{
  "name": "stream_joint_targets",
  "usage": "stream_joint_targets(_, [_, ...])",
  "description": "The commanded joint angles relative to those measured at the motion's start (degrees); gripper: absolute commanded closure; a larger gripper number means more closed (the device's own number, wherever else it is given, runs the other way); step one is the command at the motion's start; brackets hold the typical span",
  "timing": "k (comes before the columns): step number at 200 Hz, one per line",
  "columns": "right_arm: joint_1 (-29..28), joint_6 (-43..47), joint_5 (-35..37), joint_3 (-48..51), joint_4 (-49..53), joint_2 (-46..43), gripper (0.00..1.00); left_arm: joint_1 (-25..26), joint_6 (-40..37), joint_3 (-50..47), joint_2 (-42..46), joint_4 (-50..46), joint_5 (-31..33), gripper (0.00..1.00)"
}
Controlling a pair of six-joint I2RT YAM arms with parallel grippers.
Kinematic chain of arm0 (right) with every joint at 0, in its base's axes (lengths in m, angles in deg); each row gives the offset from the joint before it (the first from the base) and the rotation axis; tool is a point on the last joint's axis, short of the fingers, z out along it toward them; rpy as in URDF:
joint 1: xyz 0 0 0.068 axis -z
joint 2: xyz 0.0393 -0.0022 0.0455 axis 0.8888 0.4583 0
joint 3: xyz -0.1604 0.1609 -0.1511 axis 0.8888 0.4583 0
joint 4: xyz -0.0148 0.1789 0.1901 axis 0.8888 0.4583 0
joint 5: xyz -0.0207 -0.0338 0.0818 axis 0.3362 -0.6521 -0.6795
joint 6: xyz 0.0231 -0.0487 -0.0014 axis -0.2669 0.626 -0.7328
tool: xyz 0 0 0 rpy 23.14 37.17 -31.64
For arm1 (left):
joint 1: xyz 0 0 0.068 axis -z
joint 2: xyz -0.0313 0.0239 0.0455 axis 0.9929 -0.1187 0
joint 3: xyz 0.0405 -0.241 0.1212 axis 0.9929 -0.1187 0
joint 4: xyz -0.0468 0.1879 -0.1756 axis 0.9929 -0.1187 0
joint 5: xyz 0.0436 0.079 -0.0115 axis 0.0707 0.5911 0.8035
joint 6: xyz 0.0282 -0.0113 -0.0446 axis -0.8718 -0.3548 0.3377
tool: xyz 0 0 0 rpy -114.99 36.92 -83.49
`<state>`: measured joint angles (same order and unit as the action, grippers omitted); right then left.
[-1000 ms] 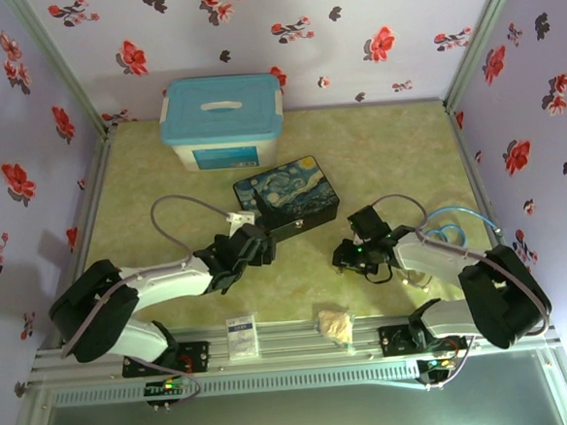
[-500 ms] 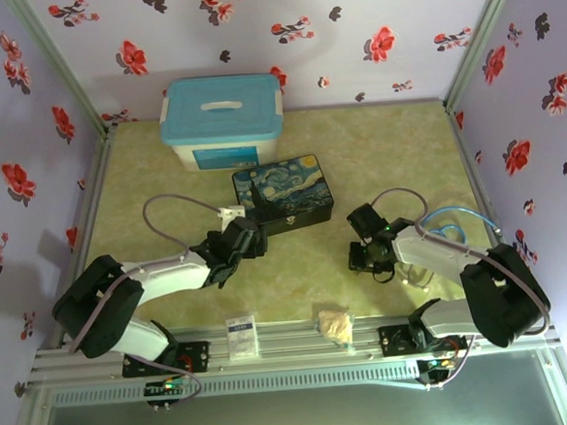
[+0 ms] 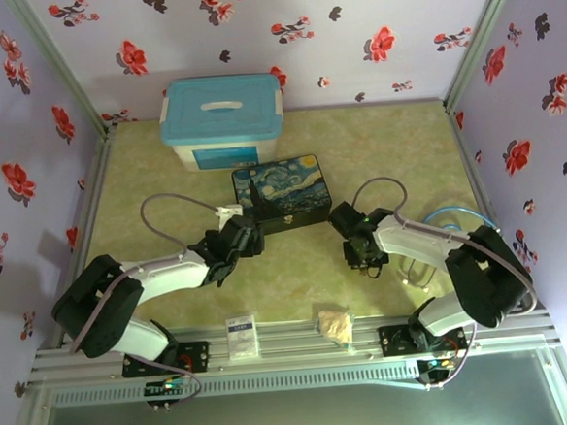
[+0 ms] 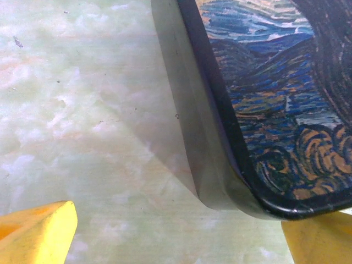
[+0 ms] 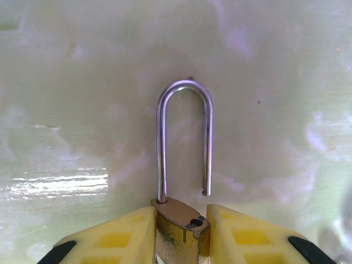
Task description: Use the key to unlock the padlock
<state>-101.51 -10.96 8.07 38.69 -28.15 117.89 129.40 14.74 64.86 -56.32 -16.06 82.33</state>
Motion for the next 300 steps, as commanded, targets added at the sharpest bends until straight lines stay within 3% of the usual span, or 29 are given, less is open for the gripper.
stream_joint_targets(1, [-2.27, -0.04, 5.52, -2.16, 4.22, 2.32, 0.74, -0.51, -1.21, -0.19, 0.48, -0.38, 0.97, 0.05])
stream_joint_targets(39, [-4.84, -0.53, 10.65, -3.94, 6.43, 4.34, 0.86, -0.51, -1.05, -0.16, 0.28, -0.44, 0.78, 0.05])
stream_joint_targets(97, [-10.18, -3.75, 15.17, -7.38, 9.05, 8.28, 0.83, -0.6, -1.25, -0.26, 1.4, -1.11, 0.72, 0.05])
stream_joint_targets(131, [-11.88, -5.25, 13.65, -8.6, 8.35, 9.14, 0.77, -0.68, -1.38, -0.22, 2.25, -1.51, 0.87, 0.04])
stream_joint_targets(190, [-11.88, -5.81, 11.96, -6.67, 6.02, 8.45, 0.77, -1.03, -1.45, -0.6, 2.75, -2.07, 0.83, 0.03])
stream_joint_targets(201, [-11.88, -5.76, 10.56, -5.89, 4.17, 6.68, 0.74, -1.29, -1.5, -0.62, 2.63, -2.05, 0.88, 0.03])
stream_joint_targets(213, [-11.88, -5.51, 8.65, -5.18, 1.8, 4.73, 0.65, -1.64, -1.9, -0.56, 2.39, -1.83, 0.87, 0.03])
stream_joint_targets(230, [-11.87, -5.54, 6.67, -4.43, -0.7, 1.74, 0.63, -2.84, -2.67, 0.08, 1.3, -2.06, 0.94, 0.03])
stream_joint_targets(258, [-11.11, -5.63, 7.89, -4.51, -1.03, -2.48, 0.58, -5.4, -3.24, 0.41, 1.53, -2.66, 0.72, 0.03])
stream_joint_targets(300, [-8.36, -4.4, 13.3, -3.64, -1.73, -10.55, 0.43, -7.26, -4.78, 1.9, 3.43, -5.12, -0.43, 0.03])
